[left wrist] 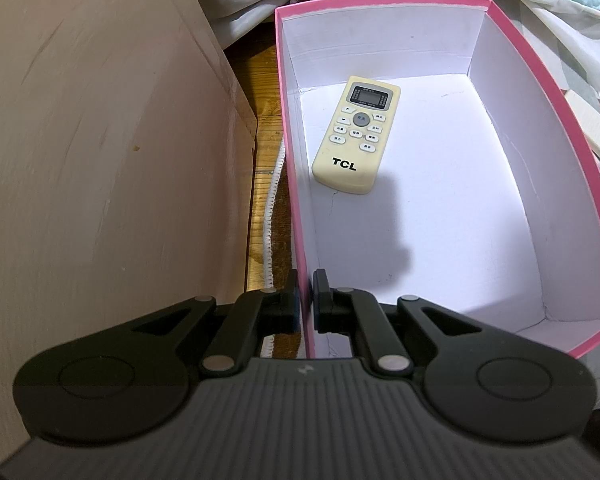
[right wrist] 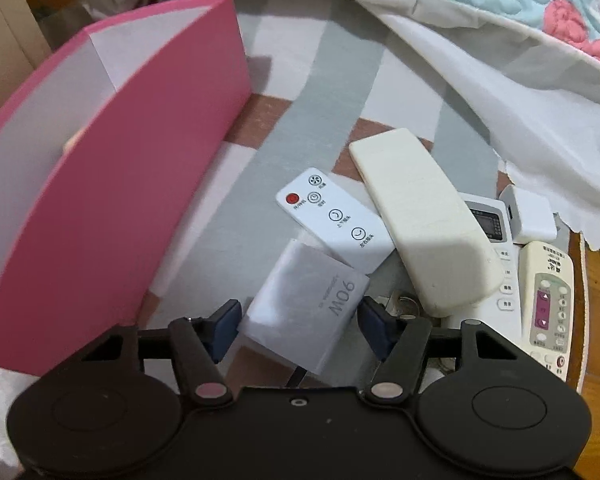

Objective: Organize rigid objects
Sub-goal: 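Move the right tool back to the pile and grasp the flat white charger, then lower the flat white charger into the box beside the remote and release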

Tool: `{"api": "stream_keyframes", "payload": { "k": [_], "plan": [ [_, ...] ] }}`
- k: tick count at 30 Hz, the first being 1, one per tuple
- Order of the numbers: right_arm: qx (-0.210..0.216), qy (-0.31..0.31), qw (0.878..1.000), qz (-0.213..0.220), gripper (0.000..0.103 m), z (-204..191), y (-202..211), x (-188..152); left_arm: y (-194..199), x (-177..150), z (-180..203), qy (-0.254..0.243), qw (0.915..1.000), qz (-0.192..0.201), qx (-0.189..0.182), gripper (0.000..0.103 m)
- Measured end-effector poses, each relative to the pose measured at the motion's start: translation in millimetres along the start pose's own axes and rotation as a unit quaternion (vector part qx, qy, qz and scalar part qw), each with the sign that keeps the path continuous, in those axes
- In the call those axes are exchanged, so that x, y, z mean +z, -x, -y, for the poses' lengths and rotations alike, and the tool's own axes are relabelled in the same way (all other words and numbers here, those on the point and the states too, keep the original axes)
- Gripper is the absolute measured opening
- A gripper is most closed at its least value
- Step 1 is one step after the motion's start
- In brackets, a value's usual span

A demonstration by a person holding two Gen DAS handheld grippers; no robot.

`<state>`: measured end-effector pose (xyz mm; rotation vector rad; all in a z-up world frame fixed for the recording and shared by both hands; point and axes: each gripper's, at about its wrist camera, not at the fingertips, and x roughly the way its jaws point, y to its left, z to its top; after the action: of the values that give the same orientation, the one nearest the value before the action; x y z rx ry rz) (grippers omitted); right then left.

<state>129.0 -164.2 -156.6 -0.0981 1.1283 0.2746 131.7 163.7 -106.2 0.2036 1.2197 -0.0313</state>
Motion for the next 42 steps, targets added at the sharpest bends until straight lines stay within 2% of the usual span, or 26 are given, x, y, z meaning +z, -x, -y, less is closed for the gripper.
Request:
{"api": "stream_keyframes", "payload": {
  "k": [5, 9, 12, 15, 17, 21, 25, 29, 33, 36, 39, 42],
  "plan": [
    [0.017, -0.003, 1.0, 0.026, 0.068, -5, 28, 0, 0, 0, 0, -0.001, 1.0, 0.0, 0.001, 0.005],
    [0.039, 0.009, 0.997, 0.069, 0.067, -16, 67, 14, 0, -1, 0, -0.001, 1.0, 0.0, 0.001, 0.005],
    [0.077, 0.033, 0.991, 0.103, 0.067, -34, 101, 34, 0, -1, 0, 0.0, 1.0, 0.0, 0.0, 0.005],
    [0.132, 0.05, 0.984, 0.11, 0.067, -56, 122, 58, -1, -1, 0, 0.001, 1.0, 0.0, -0.002, 0.005],
    [0.167, 0.056, 0.98, 0.094, 0.067, -76, 122, 76, -1, -1, -1, 0.003, 1.0, 0.0, -0.003, 0.005],
    [0.217, 0.02, 0.976, 0.009, 0.067, -106, 81, 112, -1, -1, -3, 0.006, 1.0, -0.001, -0.006, 0.005],
    [0.221, -0.023, 0.973, -0.062, 0.067, -117, 16, 133, 0, -2, -2, -0.004, 1.0, -0.001, -0.003, 0.005],
    [0.249, -0.084, 0.956, -0.134, 0.067, -132, -36, 141, 0, 0, -4, 0.004, 0.9999, -0.004, -0.01, 0.005],
    [0.225, -0.094, 0.957, -0.16, 0.067, -155, -63, 137, -1, 0, -6, 0.009, 0.9998, -0.005, -0.014, 0.005],
    [0.235, -0.12, 0.946, -0.187, 0.067, -159, -85, 134, -1, 0, -3, 0.003, 0.9999, -0.003, -0.01, 0.005],
    [0.23, -0.117, 0.946, -0.196, 0.067, -166, -93, 128, -1, 0, -5, 0.006, 0.9999, -0.004, -0.012, 0.005],
    [0.252, -0.129, 0.938, -0.202, 0.069, -170, -95, 125, -1, 0, -6, 0.006, 0.9999, -0.005, -0.011, 0.005]
  ]
}}
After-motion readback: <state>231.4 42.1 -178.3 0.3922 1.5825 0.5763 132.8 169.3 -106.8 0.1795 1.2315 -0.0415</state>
